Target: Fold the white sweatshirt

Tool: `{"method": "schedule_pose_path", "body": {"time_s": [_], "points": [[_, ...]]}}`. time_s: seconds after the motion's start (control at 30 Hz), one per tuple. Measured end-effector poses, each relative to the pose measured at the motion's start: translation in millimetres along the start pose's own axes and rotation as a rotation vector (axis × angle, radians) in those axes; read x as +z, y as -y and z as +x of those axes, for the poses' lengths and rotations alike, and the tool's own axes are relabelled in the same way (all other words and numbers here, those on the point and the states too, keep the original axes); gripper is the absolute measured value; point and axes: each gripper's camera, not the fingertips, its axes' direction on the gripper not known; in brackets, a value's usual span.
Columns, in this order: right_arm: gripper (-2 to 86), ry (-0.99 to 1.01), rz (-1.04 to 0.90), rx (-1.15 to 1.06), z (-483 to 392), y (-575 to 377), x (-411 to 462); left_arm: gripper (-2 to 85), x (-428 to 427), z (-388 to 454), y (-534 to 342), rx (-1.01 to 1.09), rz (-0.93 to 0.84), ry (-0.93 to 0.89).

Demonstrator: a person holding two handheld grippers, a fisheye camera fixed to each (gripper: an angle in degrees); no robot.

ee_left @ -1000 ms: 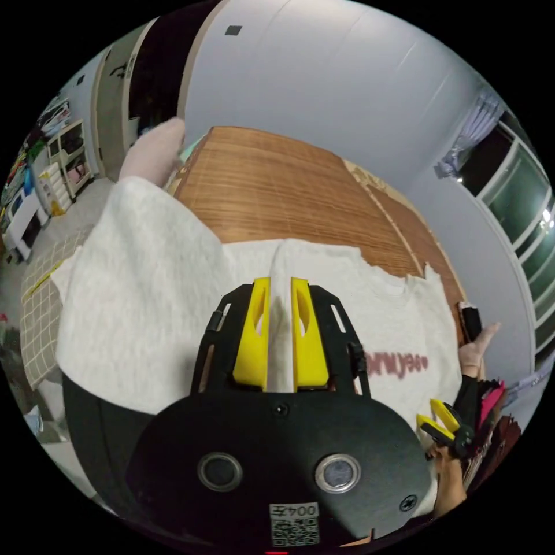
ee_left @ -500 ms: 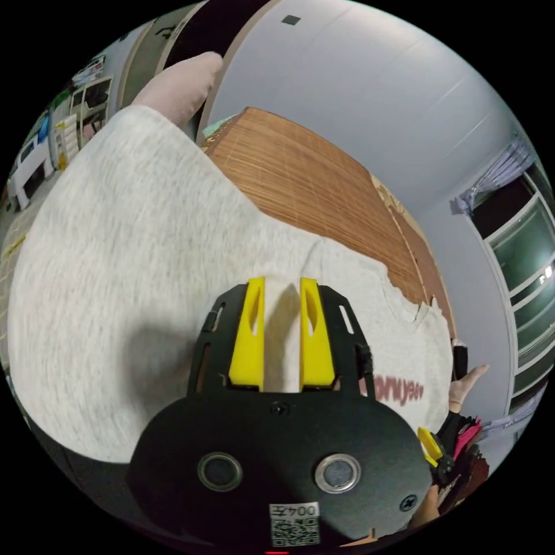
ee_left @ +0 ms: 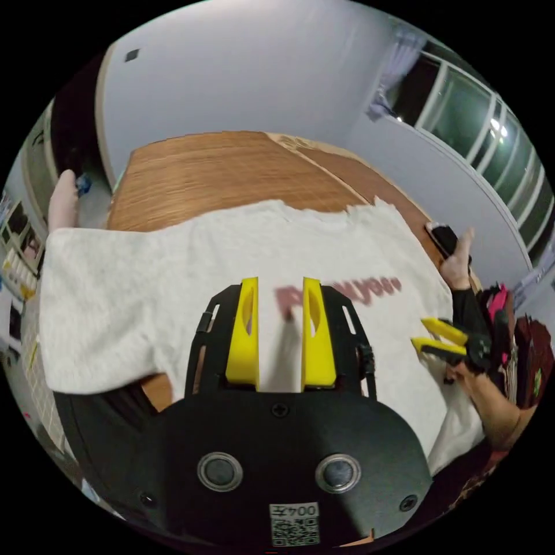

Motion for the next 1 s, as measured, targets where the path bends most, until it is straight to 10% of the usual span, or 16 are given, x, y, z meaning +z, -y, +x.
{"method": "schedule_pose_path", "body": {"time_s": [0.77, 1.0], "points": [[13.6, 0.287, 0.177, 0.775, 310, 48, -94, 7.8, 108, 69, -112, 0.078, -0.091, 0.133], [4.4, 0.428, 0.206, 0.672, 309, 58, -78, 7.7, 122, 67, -122, 0.087, -0.09, 0.145]]}}
